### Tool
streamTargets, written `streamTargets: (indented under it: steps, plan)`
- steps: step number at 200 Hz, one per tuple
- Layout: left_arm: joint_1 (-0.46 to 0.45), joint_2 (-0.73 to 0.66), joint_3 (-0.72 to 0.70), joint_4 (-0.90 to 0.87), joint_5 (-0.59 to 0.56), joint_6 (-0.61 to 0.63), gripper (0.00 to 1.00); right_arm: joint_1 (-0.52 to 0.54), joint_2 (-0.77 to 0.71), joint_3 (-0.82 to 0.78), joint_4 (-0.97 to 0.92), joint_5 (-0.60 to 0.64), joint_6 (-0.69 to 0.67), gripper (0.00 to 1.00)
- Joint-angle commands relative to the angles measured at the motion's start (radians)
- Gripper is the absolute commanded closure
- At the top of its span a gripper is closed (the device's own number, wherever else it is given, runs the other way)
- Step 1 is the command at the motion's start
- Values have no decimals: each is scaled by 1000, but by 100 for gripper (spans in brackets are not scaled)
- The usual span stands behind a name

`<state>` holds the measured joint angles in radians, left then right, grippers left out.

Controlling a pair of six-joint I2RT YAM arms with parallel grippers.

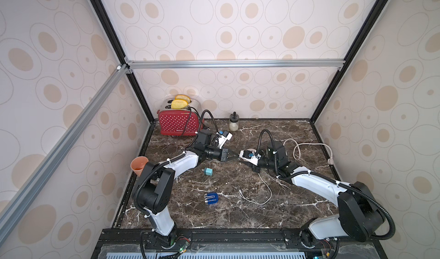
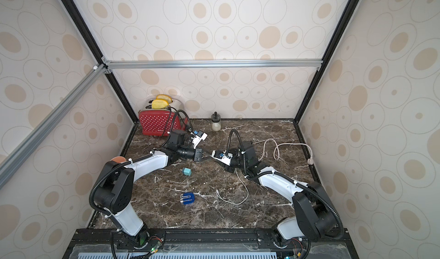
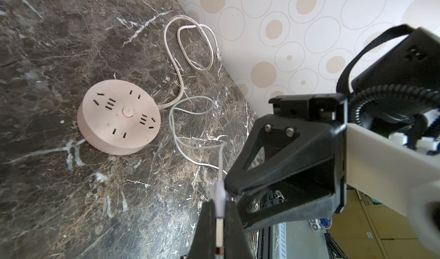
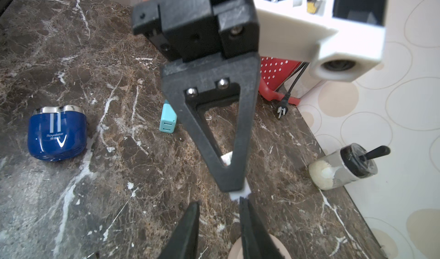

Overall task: Charge the electric shaver
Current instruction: Pick up the charging cable from the center of the board.

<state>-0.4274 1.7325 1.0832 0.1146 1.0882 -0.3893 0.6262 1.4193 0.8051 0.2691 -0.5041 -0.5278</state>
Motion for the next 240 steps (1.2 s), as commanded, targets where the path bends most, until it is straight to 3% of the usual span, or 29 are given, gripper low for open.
streamTargets:
  steps: [1, 116, 240]
  plan:
    - [-6, 13, 40, -36, 50, 9, 100, 3, 10, -14, 75, -30, -15, 71]
    - [-5, 7, 56, -95, 90, 49, 100, 4, 50, 9, 1, 29, -128, 71]
    - [-5, 16, 67, -105, 91, 55, 100, 4, 114, 52, -9, 50, -135, 75]
